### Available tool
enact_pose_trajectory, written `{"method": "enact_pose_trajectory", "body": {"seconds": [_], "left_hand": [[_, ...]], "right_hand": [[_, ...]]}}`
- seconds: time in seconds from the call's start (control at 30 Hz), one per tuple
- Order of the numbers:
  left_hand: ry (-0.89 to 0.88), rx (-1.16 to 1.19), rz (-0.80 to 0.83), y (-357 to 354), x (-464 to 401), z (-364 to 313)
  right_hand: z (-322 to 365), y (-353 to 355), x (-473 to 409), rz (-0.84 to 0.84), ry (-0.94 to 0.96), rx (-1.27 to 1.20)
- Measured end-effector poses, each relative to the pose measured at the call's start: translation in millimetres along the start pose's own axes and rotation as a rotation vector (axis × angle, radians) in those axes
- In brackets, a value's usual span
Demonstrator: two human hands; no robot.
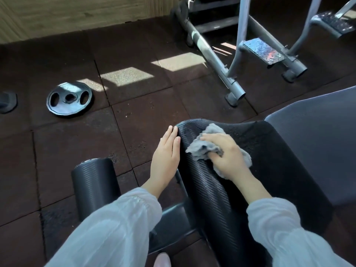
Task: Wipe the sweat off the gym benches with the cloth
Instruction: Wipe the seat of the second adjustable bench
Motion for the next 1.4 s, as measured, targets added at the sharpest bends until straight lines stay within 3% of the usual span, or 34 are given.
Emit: {"method": "enact_pose_trajectory", "body": {"seconds": [0.13, 0.27, 0.4, 0.5, 0.6, 0.73, 0.9, 1.1, 1.27, 1.4], "left_hand": [[-0.025, -0.026, -0.011, 2, -2, -1], [0.018, 0.038, -0.135, -2, 1, -2], [0.074, 0.064, -0.276, -7, -2, -15], [-0.108, -0.069, -0.142, -20, -13, -32], [-0.138, -0.182, -0.059, -36, -20, -39], [-0.144, -0.371, -0.032, -47, -21, -42], [-0.129, -0.406, -0.026, -47, -21, -40], [-0.117, -0.391, -0.064, -48, -20, -42], [-0.113, -0.433, -0.054, -49, -19, -43], [-0.105, -0.451, -0.034, -49, -19, -43]], "right_hand": [[-10, -2, -34, -0.076, -0.256, 0.067], [21, -23, -53, 0.02, -0.125, 0.087], [9, -8, 0, 0.067, 0.021, 0.009], [-28, 19, 17, -0.133, -0.212, -0.019], [-42, 19, -9, -0.213, -0.384, 0.022], [-33, 7, -42, -0.088, -0.327, 0.057], [-48, 24, 13, 0.058, -0.219, 0.016], [-93, 51, -6, -0.194, -0.494, -0.038], [-49, 16, -42, 0.003, -0.205, -0.004], [-65, 32, 3, -0.016, -0.181, -0.074]]}}
Point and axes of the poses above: each hand's wrist, its own x-axis away from the middle knuckle, its own y-axis out of the back of the hand, z = x × y, the point moved 4 cm from there along -x, towards the middle knuckle, and after that the axes turned 14 degrees about -y, right-handed, at the moved point
